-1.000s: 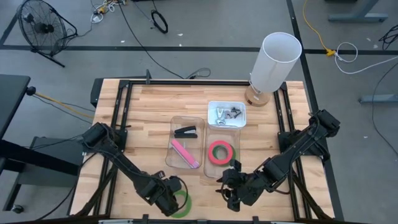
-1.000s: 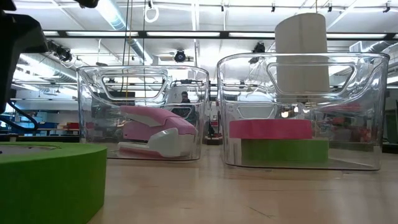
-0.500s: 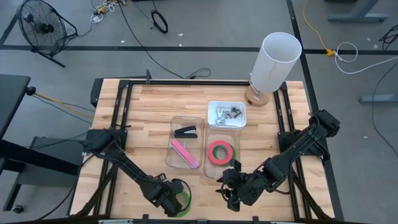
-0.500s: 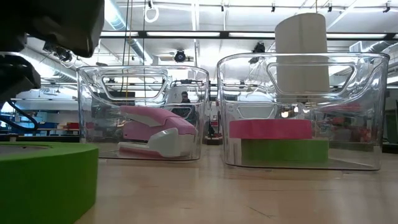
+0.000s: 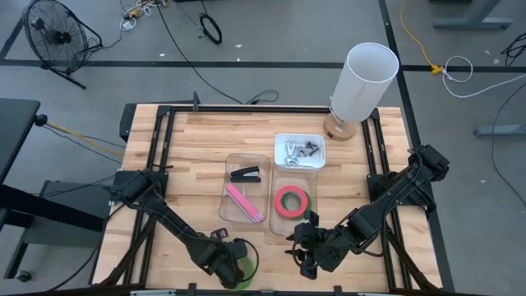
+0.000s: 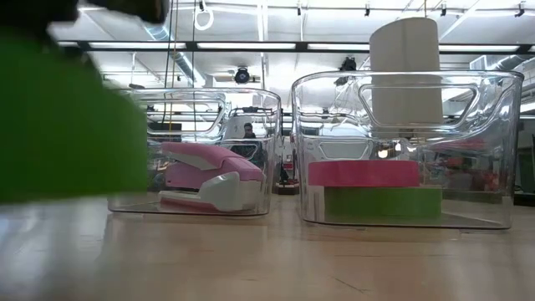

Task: Pick and place Stapler, Stapler remover, tape
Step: Put the green tape into the right transparent bin

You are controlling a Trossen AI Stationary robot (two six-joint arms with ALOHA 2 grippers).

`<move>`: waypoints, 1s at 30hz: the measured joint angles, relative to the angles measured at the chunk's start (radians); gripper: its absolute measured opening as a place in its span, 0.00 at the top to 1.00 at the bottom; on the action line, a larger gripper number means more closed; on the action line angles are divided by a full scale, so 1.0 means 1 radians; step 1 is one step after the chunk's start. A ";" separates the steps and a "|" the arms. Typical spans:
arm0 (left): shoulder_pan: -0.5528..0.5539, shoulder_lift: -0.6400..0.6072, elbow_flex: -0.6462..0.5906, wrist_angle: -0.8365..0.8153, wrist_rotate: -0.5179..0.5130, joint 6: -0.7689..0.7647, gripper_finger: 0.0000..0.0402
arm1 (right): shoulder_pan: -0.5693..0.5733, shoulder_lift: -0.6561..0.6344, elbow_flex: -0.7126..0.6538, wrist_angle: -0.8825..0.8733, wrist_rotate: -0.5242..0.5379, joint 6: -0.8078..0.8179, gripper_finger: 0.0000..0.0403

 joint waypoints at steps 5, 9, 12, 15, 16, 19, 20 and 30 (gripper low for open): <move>0.008 0.000 0.113 -0.072 -0.051 0.081 0.79 | 0.000 0.000 0.000 -0.006 0.000 0.000 0.56; 0.022 -0.001 0.246 -0.214 -0.130 0.144 0.79 | 0.000 0.000 0.000 -0.016 0.000 0.000 0.56; 0.037 -0.001 0.343 -0.334 -0.218 0.198 0.79 | 0.000 0.000 0.000 -0.021 -0.003 0.021 0.56; 0.067 -0.003 0.419 -0.425 -0.301 0.234 0.79 | 0.000 0.000 0.000 -0.028 -0.041 0.042 0.56; 0.084 -0.003 0.438 -0.455 -0.314 0.234 0.79 | 0.001 -0.002 0.000 -0.036 -0.059 0.048 0.56; 0.140 -0.003 0.482 -0.523 -0.355 0.249 0.79 | 0.016 -0.013 0.000 -0.054 -0.080 0.075 0.56; 0.161 -0.004 0.487 -0.525 -0.359 0.272 0.79 | 0.025 -0.018 0.000 -0.058 -0.075 0.078 0.56; 0.411 -0.006 0.488 -0.462 -0.274 0.544 0.79 | 0.183 -0.077 0.000 -0.056 0.077 0.116 0.56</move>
